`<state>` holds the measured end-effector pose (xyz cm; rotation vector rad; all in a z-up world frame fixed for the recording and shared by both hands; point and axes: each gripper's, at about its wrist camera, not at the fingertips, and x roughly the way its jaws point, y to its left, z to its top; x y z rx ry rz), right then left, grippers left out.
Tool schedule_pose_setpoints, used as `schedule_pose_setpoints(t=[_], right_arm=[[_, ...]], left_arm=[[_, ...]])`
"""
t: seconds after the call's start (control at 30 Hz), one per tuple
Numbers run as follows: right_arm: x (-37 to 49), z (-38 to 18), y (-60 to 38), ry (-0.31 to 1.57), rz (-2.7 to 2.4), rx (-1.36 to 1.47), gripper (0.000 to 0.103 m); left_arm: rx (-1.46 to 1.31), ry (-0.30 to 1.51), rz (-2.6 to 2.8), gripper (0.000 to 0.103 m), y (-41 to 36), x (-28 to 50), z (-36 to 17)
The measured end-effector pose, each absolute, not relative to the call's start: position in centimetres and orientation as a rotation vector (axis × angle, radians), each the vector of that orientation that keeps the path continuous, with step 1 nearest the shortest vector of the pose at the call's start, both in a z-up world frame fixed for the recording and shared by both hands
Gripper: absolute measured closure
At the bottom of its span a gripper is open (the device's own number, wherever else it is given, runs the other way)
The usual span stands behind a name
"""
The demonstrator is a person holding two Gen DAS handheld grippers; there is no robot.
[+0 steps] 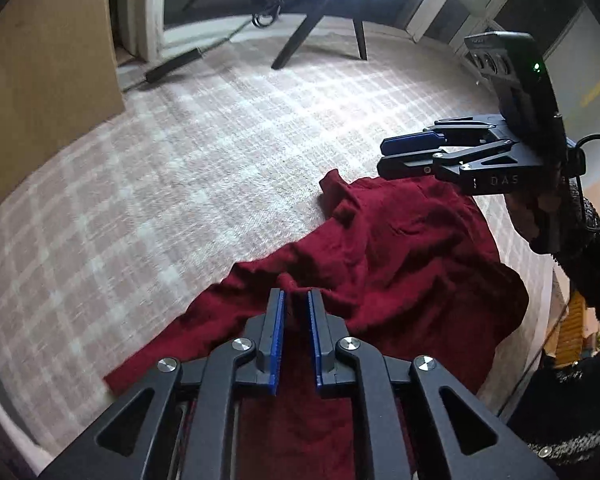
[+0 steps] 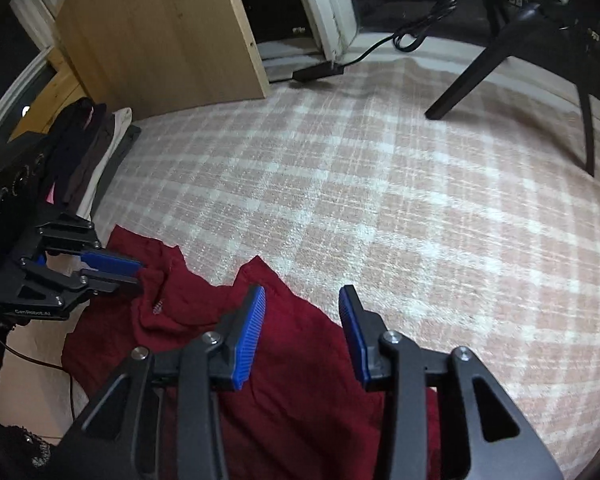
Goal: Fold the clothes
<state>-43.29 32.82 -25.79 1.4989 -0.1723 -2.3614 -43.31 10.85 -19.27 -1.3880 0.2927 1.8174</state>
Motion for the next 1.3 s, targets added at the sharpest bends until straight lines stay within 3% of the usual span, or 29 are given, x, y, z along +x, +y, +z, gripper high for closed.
schedule_pose_setpoints(t=[0.17, 0.33, 0.43, 0.67, 0.8, 0.87, 1.1, 1.2, 1.3], right_arm=[[-44.2, -26.5, 32.0, -0.223, -2.312, 1.496, 0.065], [-44.6, -27.5, 30.3, -0.152, -2.267, 1.515, 0.066], [-44.1, -27.0, 29.9, -0.103, -2.288, 1.483, 0.097], [-43.6, -25.3, 31.6, -0.158, -2.351, 1.428, 0.098], [-43.2, -24.8, 32.3, -0.164, -2.383, 1.402, 0.099], [-43.0, -24.7, 32.6, -0.168, -2.404, 1.390, 0.099], [-44.1, -24.9, 34.5, -0.159, -2.494, 1.433, 0.099], [-44.4, -26.0, 34.5, 0.009, -2.536, 1.575, 0.093], [-44.0, -25.5, 35.4, -0.076, -2.543, 1.548, 0.092]], left_arm=[[-1.387, 0.293, 1.842, 0.089, 10.4, -43.7, -18.4], [-1.345, 0.282, 1.914, 0.085, 8.9, -44.4, -16.3], [-1.362, 0.263, 1.902, 0.085, 9.1, -45.4, -16.8], [-1.476, 0.324, 1.756, 0.085, 12.7, -45.3, -21.0], [-1.472, 0.344, 1.734, 0.098, 13.6, -45.2, -21.5], [-1.439, 0.325, 1.779, 0.099, 13.4, -45.5, -20.8], [-1.402, 0.198, 1.859, 0.099, 12.6, -47.4, -19.5], [-1.403, 0.283, 1.885, 0.097, 12.7, -47.3, -19.3], [-1.418, 0.327, 1.902, 0.095, 11.0, -46.8, -18.9]])
